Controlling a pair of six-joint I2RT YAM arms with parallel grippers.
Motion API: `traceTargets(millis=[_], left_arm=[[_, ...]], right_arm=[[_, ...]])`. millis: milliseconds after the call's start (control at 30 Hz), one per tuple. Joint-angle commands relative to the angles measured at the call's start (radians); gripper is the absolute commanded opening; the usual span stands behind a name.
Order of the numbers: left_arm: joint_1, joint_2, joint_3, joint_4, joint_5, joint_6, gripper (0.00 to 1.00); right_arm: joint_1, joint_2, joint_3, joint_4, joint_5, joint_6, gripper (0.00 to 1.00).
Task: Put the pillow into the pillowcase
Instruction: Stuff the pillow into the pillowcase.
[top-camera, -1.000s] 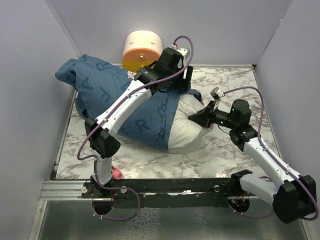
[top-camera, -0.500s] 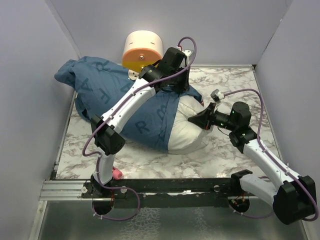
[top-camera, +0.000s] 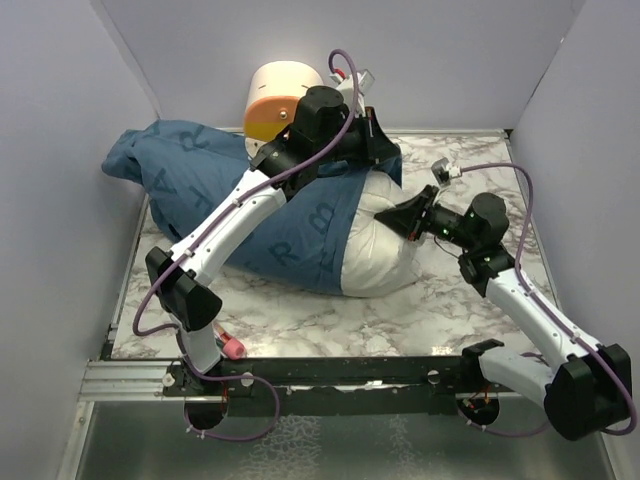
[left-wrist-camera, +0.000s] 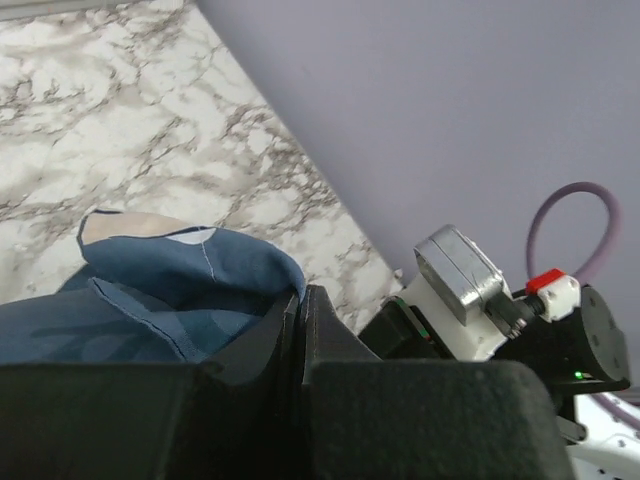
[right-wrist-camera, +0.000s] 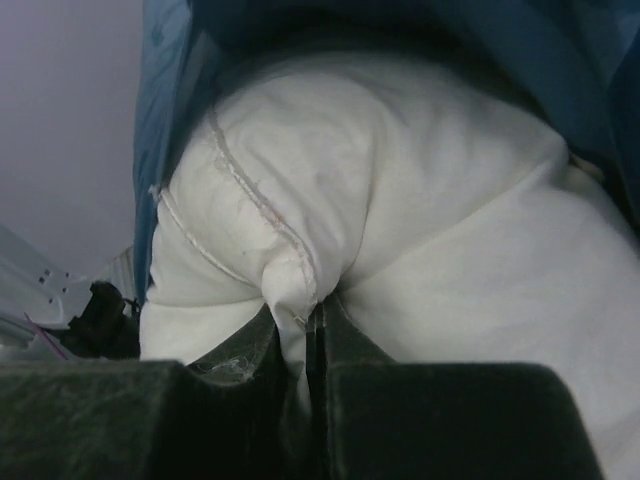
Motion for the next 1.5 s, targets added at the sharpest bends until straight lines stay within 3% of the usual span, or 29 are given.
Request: traceTargets(millis=[0,133,267,433,567,633,767,1033,1300,1467], left_arm=[[-0.039,-0.154,-0.019,0.442,0.119,-0.181,0.00],[-0.077,-0.169,-0.053,0.522,0.101,-0.241,0.00],[-0.105,-0.169,-0.088,0.668,0.089,-0.322,0.00],[-0.137,-0.145,0.039,0.739,0.091,-0.378,0.00],[-0.175,-0.137,0.099,0.858,0.060,-0.461,0.00],[-0.210,-0.092,0.208,0.869,0.066,-0.467,0.00],[-0.277,-0.001,0.400,0.848,0.084,-0.421,0.00],[-0.308,-0.035,0.337,0.877,0.065,-0.345,0.00],[-0.311,-0.084,0.279,0.820,0.011,-0.231,0.00],[-0.296,-0.159,0.115,0.656,-0.133,-0.057,0.00]], right_arm=[[0.007,0.081,0.101,0.279,0.105,0.147,0.03],[0.048,0.173,0.184,0.471,0.124,0.278,0.03],[0.219,0.239,0.250,0.440,0.230,0.222,0.02],[0.273,0.182,0.037,0.539,0.603,0.336,0.02],[0.273,0.216,0.101,0.570,0.539,0.308,0.03],[0.274,0.223,0.164,0.580,0.549,0.296,0.03],[0.268,0.239,0.273,0.400,0.680,0.235,0.05],[0.260,0.343,0.144,0.363,0.523,0.362,0.07],[0.228,0.198,0.231,0.207,0.295,0.207,0.15],[0.224,0.011,0.285,-0.084,0.356,0.060,0.47]])
